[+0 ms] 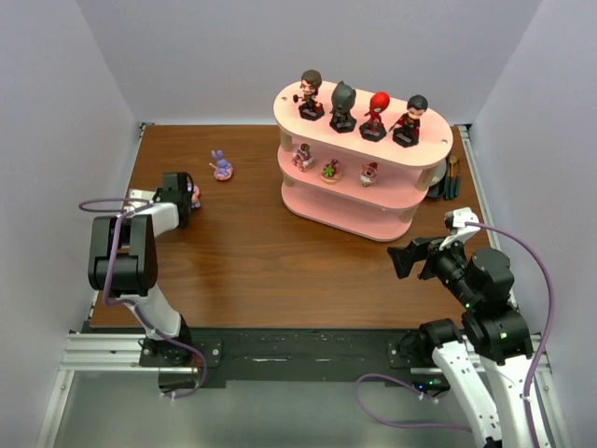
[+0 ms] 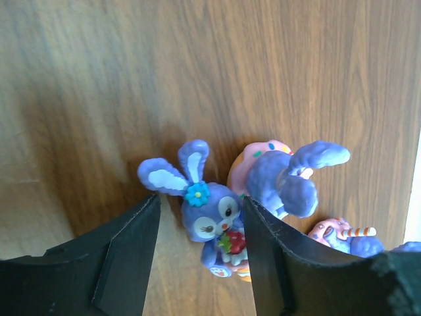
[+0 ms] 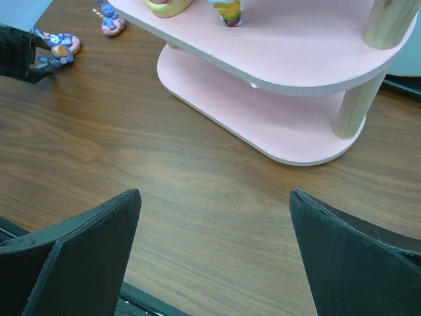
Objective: Place and organize the plastic toys onto the shelf
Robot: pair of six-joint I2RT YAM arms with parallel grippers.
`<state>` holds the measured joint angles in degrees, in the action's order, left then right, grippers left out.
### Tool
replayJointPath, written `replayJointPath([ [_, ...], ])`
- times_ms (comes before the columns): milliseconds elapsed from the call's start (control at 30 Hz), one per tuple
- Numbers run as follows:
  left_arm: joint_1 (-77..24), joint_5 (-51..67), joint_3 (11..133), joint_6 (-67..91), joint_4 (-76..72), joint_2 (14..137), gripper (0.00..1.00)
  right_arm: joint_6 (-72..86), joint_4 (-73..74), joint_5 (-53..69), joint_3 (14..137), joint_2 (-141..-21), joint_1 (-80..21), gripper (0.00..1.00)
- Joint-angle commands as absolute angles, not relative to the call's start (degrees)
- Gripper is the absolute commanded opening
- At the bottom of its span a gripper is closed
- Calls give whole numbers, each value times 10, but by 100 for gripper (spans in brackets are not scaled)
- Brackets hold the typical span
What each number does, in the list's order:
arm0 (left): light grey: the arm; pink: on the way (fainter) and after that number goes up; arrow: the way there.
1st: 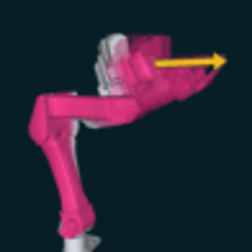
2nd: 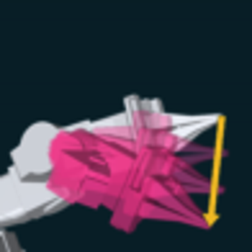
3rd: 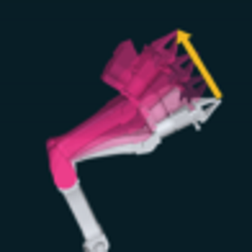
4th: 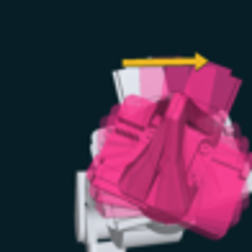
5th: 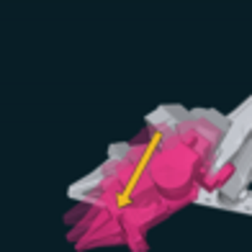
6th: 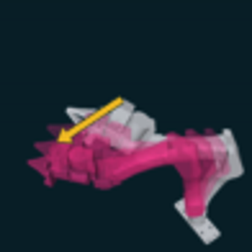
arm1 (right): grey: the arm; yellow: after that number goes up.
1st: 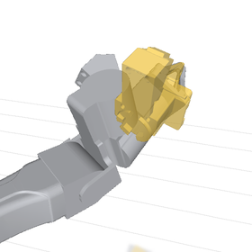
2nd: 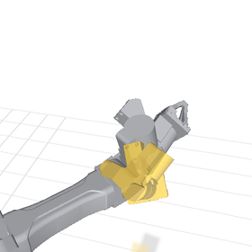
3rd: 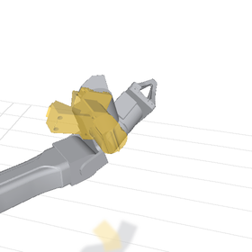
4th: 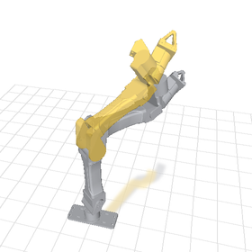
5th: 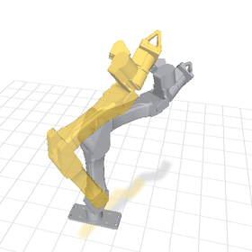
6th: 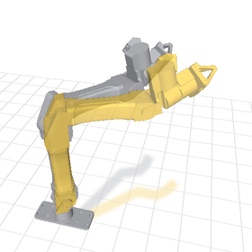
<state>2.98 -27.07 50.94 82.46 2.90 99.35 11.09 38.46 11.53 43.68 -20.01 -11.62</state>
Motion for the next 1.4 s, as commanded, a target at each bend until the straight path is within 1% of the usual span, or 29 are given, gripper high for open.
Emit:
replayJointPath([
  [0, 33, -250, 519, 834, 28, 1017, 58, 113, 361, 115, 435, -211, -117, 99],
  [67, 33, -243, 520, 831, 26, 1018, 54, 113, 360, 115, 434, -212, -118, 99],
  [133, 33, -239, 519, 823, 24, 1018, 48, 112, 359, 114, 433, -212, -117, 98],
  [200, 33, -236, 519, 812, 21, 1015, 43, 112, 359, 114, 433, -211, -118, 98],
  [233, 33, -228, 518, 797, 22, 1013, 38, 112, 359, 114, 433, -210, -117, 99],
  [300, 34, -218, 515, 766, 19, 1008, 33, 112, 360, 113, 433, -209, -117, 99],
  [333, 33, -204, 510, 752, 14, 1001, 28, 112, 360, 115, 434, -209, -118, 99],
  [400, 33, -189, 501, 707, 9, 991, 24, 112, 361, 116, 435, -209, -118, 98],
  [433, 33, -173, 490, 688, -15, 978, 20, 112, 362, 118, 435, -210, -118, 98],
  [500, 33, -148, 480, 621, -25, 965, 18, 113, 366, 121, 438, -209, -117, 98],
  [533, 28, -118, 473, 597, -27, 951, 16, 113, 367, 122, 439, -210, -117, 99],
  [667, 5, -24, 461, 478, 23, 903, 15, 117, 374, 123, 443, -207, -118, 98],
  [700, -34, -4, 454, 423, 27, 886, 15, 119, 379, 123, 445, -206, -118, 99],
  [767, -74, -3, 433, 371, 48, 833, 15, 118, 381, 129, 446, -207, -118, 98],
  [800, -115, 10, 431, 322, 61, 818, 15, 116, 383, 138, 446, -211, -118, 99],
  [867, -151, 21, 421, 288, 90, 778, 15, 113, 386, 151, 448, -216, -118, 99],
  [1000, -245, 90, 384, 194, 90, 721, 13, 112, 402, 189, 458, -232, -118, 98],
  [1033, -264, 97, 378, 180, 83, 702, 13, 116, 401, 218, 457, -240, -118, 98],
  [1067, -284, 99, 372, 167, 77, 692, 11, 127, 401, 233, 457, -245, -118, 98],
  [1133, -343, 92, 360, 135, 61, 670, 10, 143, 395, 289, 452, -259, -118, 98],
  [1233, -430, 75, 360, 107, 37, 656, 10, 196, 373, 341, 432, -272, -118, 98],
  [1267, -453, 67, 362, 100, 31, 657, 10, 206, 366, 351, 427, -274, -118, 98],
  [1300, -498, 58, 368, 81, 20, 656, 10, 216, 353, 357, 419, -275, -118, 97],
  [1367, -541, 47, 374, 64, 9, 664, 10, 239, 343, 373, 412, -275, -118, 97],
])
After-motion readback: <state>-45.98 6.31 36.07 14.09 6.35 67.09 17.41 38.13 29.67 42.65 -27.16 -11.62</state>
